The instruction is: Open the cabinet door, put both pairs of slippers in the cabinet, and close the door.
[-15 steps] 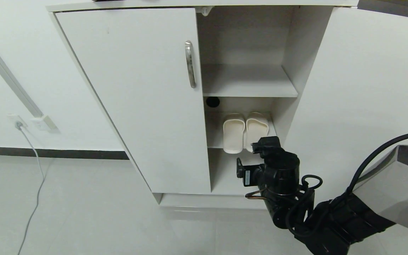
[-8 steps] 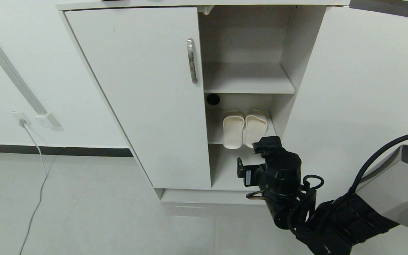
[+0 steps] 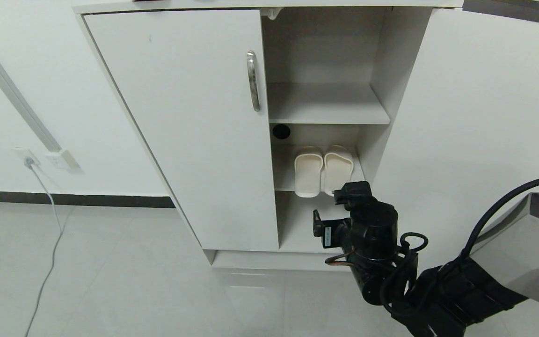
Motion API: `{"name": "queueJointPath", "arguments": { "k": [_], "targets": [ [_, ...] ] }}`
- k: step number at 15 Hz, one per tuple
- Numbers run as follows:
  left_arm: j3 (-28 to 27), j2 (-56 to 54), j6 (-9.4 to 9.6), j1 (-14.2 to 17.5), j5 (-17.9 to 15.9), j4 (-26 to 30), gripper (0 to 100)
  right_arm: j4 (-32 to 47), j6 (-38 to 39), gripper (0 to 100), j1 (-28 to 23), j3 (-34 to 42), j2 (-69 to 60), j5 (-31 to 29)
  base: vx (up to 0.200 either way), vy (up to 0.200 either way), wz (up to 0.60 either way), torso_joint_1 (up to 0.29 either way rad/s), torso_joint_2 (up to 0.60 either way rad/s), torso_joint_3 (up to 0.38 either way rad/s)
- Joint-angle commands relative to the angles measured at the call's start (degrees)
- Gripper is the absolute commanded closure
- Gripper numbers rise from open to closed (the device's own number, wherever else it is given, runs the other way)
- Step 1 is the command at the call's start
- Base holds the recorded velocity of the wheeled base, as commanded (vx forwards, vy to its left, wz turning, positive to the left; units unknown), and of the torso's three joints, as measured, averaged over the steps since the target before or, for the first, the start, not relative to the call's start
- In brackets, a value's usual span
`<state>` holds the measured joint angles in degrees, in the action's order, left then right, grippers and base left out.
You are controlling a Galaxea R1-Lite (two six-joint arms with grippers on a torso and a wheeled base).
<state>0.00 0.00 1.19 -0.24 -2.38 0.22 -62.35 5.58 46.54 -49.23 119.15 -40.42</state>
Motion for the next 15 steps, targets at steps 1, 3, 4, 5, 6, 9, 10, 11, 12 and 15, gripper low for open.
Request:
{"name": "queueJointPath", "arguments": {
  "k": [1, 3, 4, 5, 6, 9, 10, 11, 12, 15],
  "targets": [
    [0.0, 0.09, 0.04, -0.02, 0.0, 0.04, 100, -0.05, -0.05, 0, 0.13, 0.01, 0.12, -0.01, 0.0, 0.0, 0.0, 0.0, 0.0, 0.0],
    [0.0, 0.09, 0.04, -0.02, 0.0, 0.04, 100, -0.05, -0.05, 0, 0.13, 0.01, 0.12, -0.01, 0.0, 0.0, 0.0, 0.001, 0.0, 0.055],
    [0.0, 0.09, 0.12, -0.02, 0.0, 0.04, 100, -0.05, -0.05, 0, 0.13, 0.01, 0.12, -0.01, 0.0, 0.0, 0.0, -0.002, 0.0, 0.154],
    [0.0, 0.09, 0.12, -0.02, 0.0, 0.04, 100, -0.05, -0.05, 0, 0.13, 0.01, 0.2, -0.01, 0.0, 0.0, 0.0, 0.002, 0.0, 0.173],
    [0.0, 0.09, 0.04, -0.02, 0.0, 0.04, 100, -0.05, -0.05, 0, 0.13, 0.01, 0.2, -0.01, 0.0, 0.0, 0.0, 0.002, 0.0, 0.183],
    [0.0, 0.09, 0.04, -0.02, 0.0, 0.04, 100, -0.05, -0.05, 0, 0.13, 0.01, 0.2, -0.09, 0.0, 0.0, 0.0, 0.005, 0.0, 0.198],
    [0.0, 0.09, 0.12, -0.02, 0.0, 0.04, 100, -0.05, -0.05, 0, 0.13, 0.01, 0.2, -0.09, 0.0, 0.0, 0.0, 0.002, 0.0, 0.198],
    [0.0, 0.09, 0.04, -0.02, 0.0, 0.04, 100, -0.05, -0.05, 0, 0.13, 0.01, 0.2, -0.09, 0.0, 0.0, 0.0, 0.002, 0.0, 0.163],
    [0.0, 0.09, 0.04, -0.02, 0.0, -0.04, 100, -0.05, -0.05, 0, 0.13, 0.01, 0.2, -0.09, 0.0, 0.0, 0.0, 0.012, 0.0, 0.1],
    [0.0, 0.09, 0.04, -0.02, 0.0, 0.04, 100, -0.31, -0.13, 0, 0.21, 0.01, 0.2, -0.18, 0.0, 0.0, 0.0, 0.0, 0.0, 0.0]
  ]
}}
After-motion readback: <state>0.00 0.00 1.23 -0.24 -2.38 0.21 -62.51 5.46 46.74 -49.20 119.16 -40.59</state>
